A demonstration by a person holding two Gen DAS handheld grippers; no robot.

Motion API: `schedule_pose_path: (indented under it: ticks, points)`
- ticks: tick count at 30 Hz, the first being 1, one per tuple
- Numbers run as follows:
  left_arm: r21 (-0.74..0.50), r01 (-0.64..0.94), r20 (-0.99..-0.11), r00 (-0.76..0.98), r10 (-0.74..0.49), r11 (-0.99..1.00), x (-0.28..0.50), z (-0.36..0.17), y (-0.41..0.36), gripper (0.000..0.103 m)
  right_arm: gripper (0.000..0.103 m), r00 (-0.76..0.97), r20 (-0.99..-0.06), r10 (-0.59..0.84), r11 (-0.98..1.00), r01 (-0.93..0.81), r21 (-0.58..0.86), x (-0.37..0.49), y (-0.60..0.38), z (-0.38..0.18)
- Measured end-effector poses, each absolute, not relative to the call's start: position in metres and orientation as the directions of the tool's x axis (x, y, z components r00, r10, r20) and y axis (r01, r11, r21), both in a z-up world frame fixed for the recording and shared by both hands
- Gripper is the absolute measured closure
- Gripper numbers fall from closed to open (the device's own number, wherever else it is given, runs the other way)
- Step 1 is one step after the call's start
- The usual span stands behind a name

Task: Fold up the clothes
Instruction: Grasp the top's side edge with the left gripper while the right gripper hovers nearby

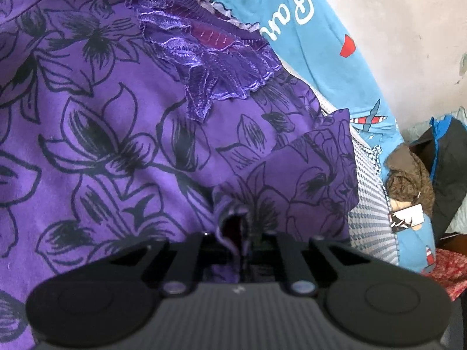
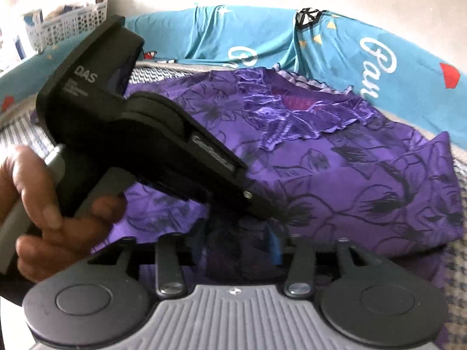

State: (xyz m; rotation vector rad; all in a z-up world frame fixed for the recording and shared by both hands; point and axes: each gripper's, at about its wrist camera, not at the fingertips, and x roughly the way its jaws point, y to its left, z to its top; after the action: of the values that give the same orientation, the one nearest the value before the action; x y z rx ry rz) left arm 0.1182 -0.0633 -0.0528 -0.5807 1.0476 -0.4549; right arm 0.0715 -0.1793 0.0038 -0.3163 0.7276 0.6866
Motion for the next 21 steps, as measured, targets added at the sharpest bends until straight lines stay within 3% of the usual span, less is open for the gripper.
schedule_pose_path:
  ticks: [7,12,21]
  points:
    - [-0.602,0.102,-0.679,0.457,-0.574,0.792,0.115,-0.050,-0.072,0.093,0.049,0.532,-0.734,0.423,0.764,-0.645,-0.027,0.078,-0.187,0.000]
    - [-0.555,0.129,-0.683,0.492,-0.539,0.822,0.111,-0.046,-0.078,0.097,0.048,0.527,-0.741,0.416,0.743,-0.666,-0.057,0.077,-0.185,0.000]
    - [-0.404,0.171,-0.677,0.605,-0.419,0.899,0.113,-0.018,-0.081,0.097,0.043,0.565,-0.704,0.429,0.744,-0.664,-0.080,0.084,-0.210,0.010]
